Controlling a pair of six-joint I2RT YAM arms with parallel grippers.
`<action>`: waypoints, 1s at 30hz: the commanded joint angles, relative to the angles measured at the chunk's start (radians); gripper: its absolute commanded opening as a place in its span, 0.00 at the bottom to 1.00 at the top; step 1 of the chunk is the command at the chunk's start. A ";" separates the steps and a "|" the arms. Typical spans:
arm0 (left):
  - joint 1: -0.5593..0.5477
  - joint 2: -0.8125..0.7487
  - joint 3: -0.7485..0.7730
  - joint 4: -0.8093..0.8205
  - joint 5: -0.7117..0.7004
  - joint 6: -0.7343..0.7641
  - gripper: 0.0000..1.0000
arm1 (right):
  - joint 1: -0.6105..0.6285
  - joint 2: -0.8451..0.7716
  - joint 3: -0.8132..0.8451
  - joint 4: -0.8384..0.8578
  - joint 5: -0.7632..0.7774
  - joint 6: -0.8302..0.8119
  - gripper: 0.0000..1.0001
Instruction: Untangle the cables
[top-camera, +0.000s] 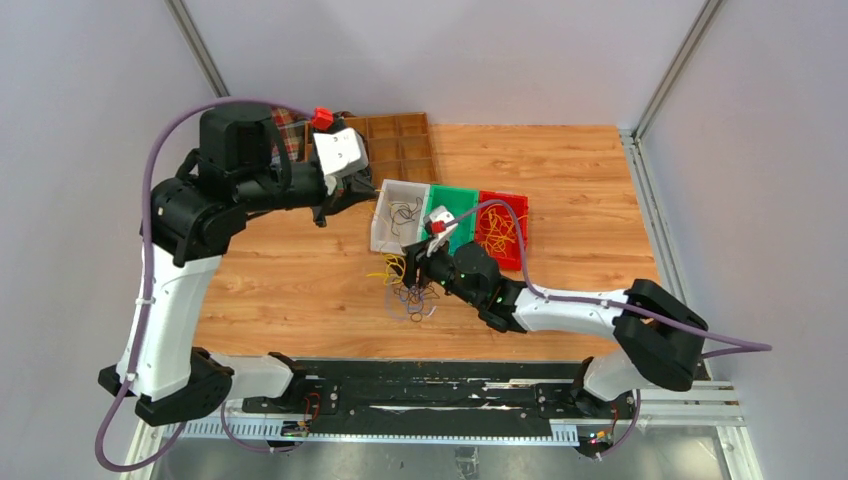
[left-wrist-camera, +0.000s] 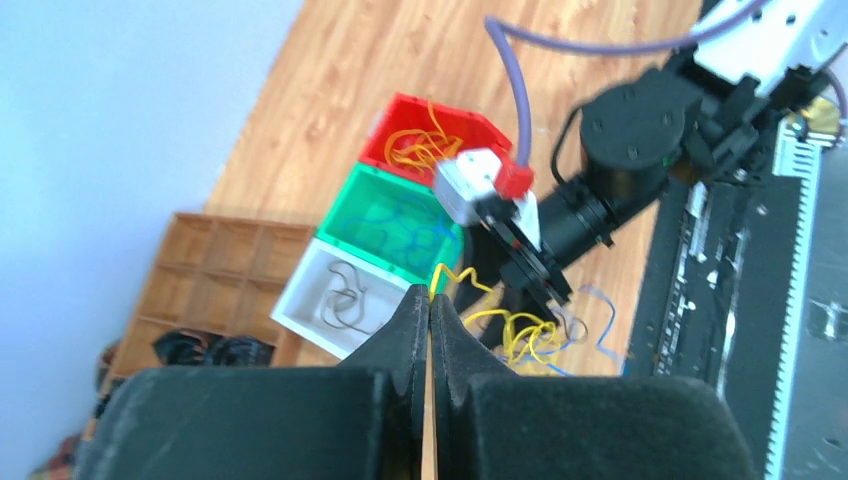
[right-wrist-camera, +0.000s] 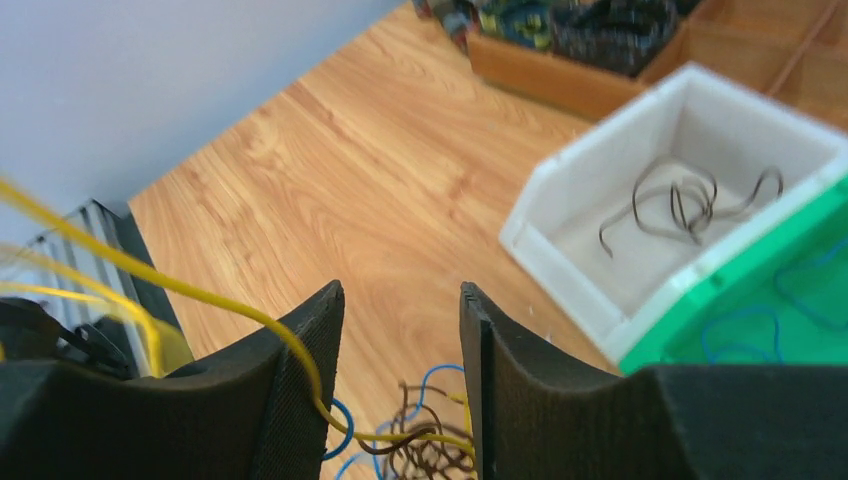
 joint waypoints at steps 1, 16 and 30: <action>-0.009 0.026 0.133 0.007 -0.048 0.027 0.00 | 0.013 0.046 -0.086 0.099 0.066 0.052 0.45; -0.009 0.096 0.438 0.034 -0.237 0.215 0.00 | 0.060 0.179 -0.160 0.112 0.145 0.080 0.40; -0.009 -0.031 0.284 0.454 -0.352 0.295 0.00 | 0.083 0.158 -0.155 0.090 0.213 0.045 0.38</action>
